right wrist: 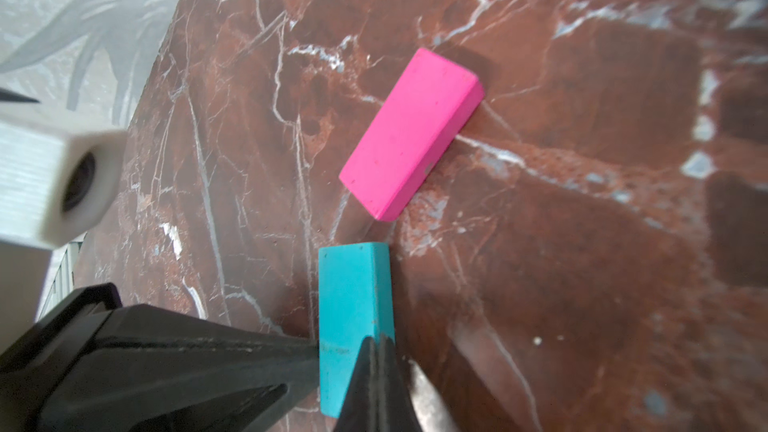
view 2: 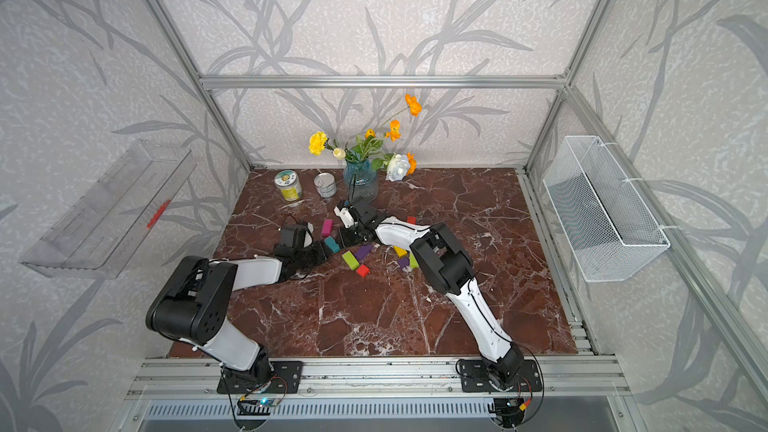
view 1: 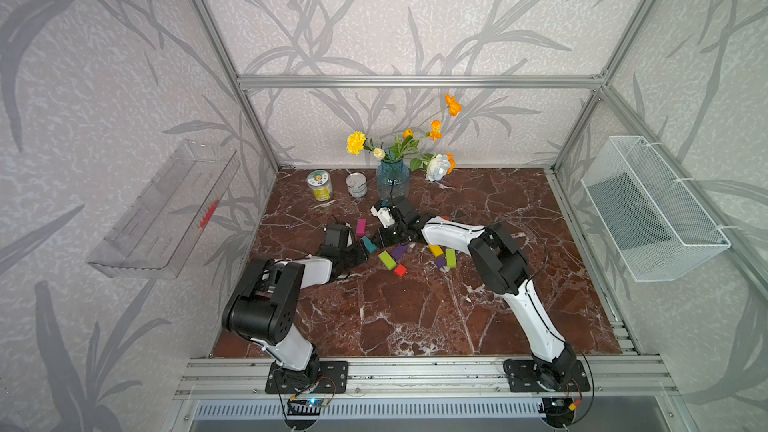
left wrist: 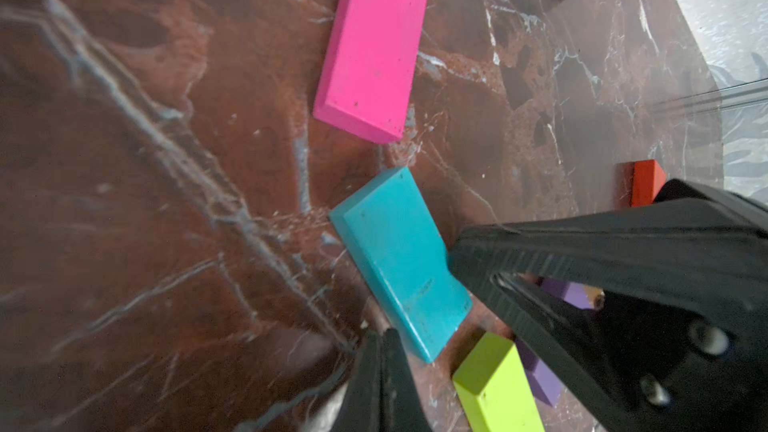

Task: Assemble the letter v with building blocks
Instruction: Move the building block to the center of the board, then assemble the building block at the center of the board.

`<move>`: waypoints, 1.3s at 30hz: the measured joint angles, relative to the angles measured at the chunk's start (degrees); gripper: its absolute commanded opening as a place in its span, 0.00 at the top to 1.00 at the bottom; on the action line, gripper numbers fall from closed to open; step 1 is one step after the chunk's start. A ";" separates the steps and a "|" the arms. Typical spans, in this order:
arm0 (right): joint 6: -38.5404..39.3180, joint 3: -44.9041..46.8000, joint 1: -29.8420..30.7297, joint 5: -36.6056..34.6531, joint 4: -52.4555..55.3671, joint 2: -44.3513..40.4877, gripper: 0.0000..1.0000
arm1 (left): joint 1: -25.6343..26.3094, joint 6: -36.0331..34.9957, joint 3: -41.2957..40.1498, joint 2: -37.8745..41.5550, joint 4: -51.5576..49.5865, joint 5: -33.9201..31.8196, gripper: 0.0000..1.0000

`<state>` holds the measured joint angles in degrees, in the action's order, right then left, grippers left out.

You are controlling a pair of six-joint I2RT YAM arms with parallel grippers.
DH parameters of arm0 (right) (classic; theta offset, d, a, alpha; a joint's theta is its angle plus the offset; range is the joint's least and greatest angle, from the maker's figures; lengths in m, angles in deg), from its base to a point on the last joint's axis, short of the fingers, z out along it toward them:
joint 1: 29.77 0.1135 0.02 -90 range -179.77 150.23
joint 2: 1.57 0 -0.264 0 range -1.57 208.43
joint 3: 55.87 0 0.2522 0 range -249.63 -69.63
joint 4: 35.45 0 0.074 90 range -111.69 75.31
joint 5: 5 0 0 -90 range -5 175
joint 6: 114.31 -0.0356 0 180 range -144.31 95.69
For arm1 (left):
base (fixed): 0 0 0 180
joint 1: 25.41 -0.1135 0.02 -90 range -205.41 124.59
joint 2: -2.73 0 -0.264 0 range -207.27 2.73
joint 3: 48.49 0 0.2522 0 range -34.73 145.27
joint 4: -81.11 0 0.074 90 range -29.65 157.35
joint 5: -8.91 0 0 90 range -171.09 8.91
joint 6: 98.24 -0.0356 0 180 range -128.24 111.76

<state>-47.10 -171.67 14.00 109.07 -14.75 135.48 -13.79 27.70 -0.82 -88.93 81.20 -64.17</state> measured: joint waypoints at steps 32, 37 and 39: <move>21.14 16.09 1.90 -11.63 11.85 -21.27 0.58 | -1.64 -3.50 -2.03 13.92 -7.87 -0.31 1.00; 23.52 16.06 4.52 -13.62 13.99 -21.14 0.56 | -1.68 -3.96 -2.47 13.90 -8.44 1.20 0.99; 23.78 16.06 5.25 -14.16 14.64 -20.79 0.55 | -1.68 -4.04 -2.47 13.90 -8.63 1.42 0.99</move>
<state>-23.32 -155.60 19.24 94.91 -0.10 114.69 -15.48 23.66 -3.29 -75.03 72.56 -62.75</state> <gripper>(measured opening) 0.445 0.048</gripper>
